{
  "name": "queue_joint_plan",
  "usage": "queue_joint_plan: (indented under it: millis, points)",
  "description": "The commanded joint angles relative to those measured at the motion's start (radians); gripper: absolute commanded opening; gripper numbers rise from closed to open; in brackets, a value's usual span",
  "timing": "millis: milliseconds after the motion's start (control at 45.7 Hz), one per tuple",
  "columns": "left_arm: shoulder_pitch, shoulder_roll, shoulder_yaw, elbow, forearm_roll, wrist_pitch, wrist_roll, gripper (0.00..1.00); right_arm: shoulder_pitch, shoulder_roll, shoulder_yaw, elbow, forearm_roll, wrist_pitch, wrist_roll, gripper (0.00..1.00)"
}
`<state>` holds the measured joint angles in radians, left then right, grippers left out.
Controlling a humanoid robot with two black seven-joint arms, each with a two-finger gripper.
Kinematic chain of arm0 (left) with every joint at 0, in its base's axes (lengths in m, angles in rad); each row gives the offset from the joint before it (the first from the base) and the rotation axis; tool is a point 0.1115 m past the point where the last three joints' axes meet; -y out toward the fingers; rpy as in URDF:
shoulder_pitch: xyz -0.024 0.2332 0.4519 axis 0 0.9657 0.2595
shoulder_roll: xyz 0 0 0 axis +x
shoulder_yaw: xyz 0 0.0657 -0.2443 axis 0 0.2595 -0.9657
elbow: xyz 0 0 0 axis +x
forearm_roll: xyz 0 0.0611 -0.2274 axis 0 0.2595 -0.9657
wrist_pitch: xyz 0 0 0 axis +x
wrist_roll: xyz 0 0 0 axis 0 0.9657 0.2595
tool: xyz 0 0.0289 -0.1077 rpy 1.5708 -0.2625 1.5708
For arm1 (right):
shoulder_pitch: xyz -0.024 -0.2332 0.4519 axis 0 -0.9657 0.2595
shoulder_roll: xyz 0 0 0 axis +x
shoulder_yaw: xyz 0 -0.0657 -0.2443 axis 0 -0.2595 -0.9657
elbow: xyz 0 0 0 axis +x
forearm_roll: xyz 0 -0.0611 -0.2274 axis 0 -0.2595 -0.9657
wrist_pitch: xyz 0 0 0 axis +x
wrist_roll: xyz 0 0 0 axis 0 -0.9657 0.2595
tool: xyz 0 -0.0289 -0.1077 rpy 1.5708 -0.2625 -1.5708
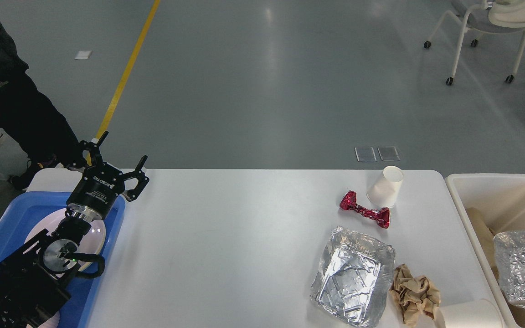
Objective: Tidy desktop
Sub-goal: 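Swing the right gripper up and down to the flat foil sheet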
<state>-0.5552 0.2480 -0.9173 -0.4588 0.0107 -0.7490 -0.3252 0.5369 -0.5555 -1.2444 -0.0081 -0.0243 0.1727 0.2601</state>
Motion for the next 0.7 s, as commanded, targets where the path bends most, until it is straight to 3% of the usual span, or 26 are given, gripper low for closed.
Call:
queue_joint_plan:
  millis: [0,22,44,88,307,438,569,679]
  points:
    - [0.000,0.001,0.000,0.000,0.000,0.000,0.000,1.00,-0.003,0.011,0.002,0.000,0.001,-0.015,-0.009,0.00]
    - [0.000,0.001,0.000,0.000,0.000,0.000,0.000,1.00,-0.003,0.011,0.002,0.002,0.001,-0.016,-0.007,0.11]
    - [0.000,0.001,0.000,0.000,0.000,0.000,0.000,1.00,-0.003,0.012,0.002,0.002,0.001,-0.016,-0.007,0.29]
    - [0.000,0.001,0.000,0.000,0.000,0.000,0.001,1.00,-0.002,0.012,0.003,0.003,0.003,-0.018,-0.007,1.00]
    - [0.000,0.001,0.000,0.000,0.000,0.000,0.000,1.00,0.052,-0.011,0.000,0.068,0.001,-0.021,0.005,1.00]
    - [0.000,0.001,0.000,0.000,0.000,0.000,0.000,1.00,0.204,-0.055,-0.016,0.189,0.000,-0.002,0.036,1.00]
    - [0.000,0.001,0.000,0.000,0.000,0.000,0.000,1.00,0.599,-0.129,-0.122,0.425,-0.045,0.051,0.105,1.00]
    - [0.000,0.001,0.000,0.000,0.000,0.000,0.000,1.00,1.143,-0.132,-0.299,0.764,-0.239,0.160,0.133,1.00]
